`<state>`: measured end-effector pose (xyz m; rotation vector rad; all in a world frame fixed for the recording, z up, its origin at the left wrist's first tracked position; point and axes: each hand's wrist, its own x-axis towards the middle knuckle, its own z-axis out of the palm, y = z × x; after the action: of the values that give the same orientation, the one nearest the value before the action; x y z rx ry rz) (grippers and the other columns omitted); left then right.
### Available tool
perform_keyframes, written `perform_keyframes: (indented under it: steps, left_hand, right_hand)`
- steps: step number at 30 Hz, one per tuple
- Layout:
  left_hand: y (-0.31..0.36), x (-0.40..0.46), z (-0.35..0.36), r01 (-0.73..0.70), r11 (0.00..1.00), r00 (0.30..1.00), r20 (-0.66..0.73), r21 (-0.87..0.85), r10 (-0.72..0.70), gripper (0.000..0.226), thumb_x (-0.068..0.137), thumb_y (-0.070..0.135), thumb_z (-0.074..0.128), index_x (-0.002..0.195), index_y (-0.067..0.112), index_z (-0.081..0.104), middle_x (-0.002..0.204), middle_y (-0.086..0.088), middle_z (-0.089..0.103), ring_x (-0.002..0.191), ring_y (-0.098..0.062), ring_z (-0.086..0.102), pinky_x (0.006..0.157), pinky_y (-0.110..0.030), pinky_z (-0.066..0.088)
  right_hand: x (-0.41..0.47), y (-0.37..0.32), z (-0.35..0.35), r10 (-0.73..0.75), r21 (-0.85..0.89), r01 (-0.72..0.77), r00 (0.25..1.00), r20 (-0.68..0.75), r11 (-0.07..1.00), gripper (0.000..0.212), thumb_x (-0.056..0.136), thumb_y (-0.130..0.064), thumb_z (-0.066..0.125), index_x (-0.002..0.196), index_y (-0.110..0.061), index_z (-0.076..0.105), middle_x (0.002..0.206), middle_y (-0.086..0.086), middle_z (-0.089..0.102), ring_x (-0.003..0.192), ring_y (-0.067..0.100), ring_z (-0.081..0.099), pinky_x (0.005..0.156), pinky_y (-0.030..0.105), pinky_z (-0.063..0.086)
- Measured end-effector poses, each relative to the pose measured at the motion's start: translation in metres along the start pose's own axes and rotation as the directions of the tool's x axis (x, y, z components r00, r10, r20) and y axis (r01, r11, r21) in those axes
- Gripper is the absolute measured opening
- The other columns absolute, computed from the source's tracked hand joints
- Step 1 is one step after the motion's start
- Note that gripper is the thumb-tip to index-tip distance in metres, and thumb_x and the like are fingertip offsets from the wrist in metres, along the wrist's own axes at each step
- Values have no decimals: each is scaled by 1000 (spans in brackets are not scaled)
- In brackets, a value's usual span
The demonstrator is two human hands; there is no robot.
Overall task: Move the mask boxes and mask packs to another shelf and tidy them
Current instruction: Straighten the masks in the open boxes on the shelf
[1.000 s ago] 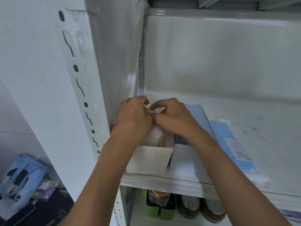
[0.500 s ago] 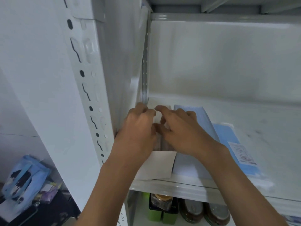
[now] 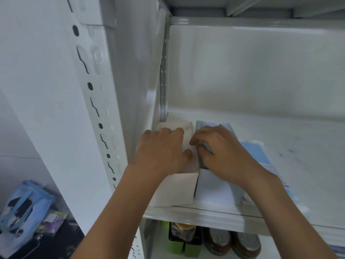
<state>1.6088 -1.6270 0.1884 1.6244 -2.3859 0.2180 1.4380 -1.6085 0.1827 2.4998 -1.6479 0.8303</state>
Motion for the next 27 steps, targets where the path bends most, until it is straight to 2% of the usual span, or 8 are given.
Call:
perform_keyframes:
  steps: [6,9,12,17,20,23,25,27]
  left_hand:
    - [7,7,-3,51,999,995,84,-3,-50,44,91,41,55,130,24,49,115,-8,60,100,-30,60,83,-37,38]
    - [8,2,-5,127,990,992,-19,-60,-129,37,88,30,60,123,21,55,111,-8,61,97,-31,62,79,-34,36]
    - [8,-5,-5,156,982,974,-146,-108,-171,31,86,21,61,116,17,62,102,-7,65,89,-29,64,84,-36,42]
    - [6,-7,-4,198,941,948,-189,-275,-255,30,87,23,61,116,15,64,101,-7,69,95,-31,65,94,-40,44]
    - [3,-11,-4,190,964,969,-123,-187,-214,19,93,33,53,102,19,62,95,-3,68,89,-26,62,96,-40,36]
    - [0,-20,-3,156,987,983,-92,-34,-158,26,100,39,43,96,19,60,108,-4,57,99,-25,56,96,-42,38]
    - [1,-29,-2,123,987,982,-131,-103,-136,30,101,34,41,110,16,63,125,-7,51,113,-27,53,99,-42,40]
    - [4,-41,-2,106,973,974,-177,-204,-143,33,100,31,39,113,15,64,130,-8,52,113,-30,56,99,-45,45]
  right_hand:
    - [-5,-1,-1,67,-35,-64,995,73,997,37,95,-10,46,122,-21,69,131,-7,64,123,20,55,112,53,30]
    - [-7,-1,-1,81,-63,-78,996,43,995,34,98,-17,45,122,-23,69,128,-10,65,123,19,53,113,52,26]
    - [-9,-5,2,74,-124,-75,997,-18,989,30,97,-23,49,116,-24,72,125,-11,65,123,18,50,119,46,14]
    - [-5,-12,4,28,-183,-20,999,39,983,33,95,-38,46,108,-30,74,140,-12,56,136,15,37,121,49,1]
    - [-4,-16,7,15,-139,4,991,132,990,38,98,-35,39,116,-34,71,154,-9,43,146,14,23,119,45,-12]
    - [-5,-16,8,33,-101,-15,983,178,995,42,100,-31,36,133,-37,62,161,-7,33,150,16,15,117,43,-17]
    - [-6,-16,7,48,-117,-26,980,195,993,44,100,-30,36,139,-37,56,162,-9,30,151,18,14,118,47,-17]
    - [-6,-16,6,53,-123,-27,975,214,992,46,100,-28,35,140,-38,54,160,-12,33,151,18,14,118,51,-17]
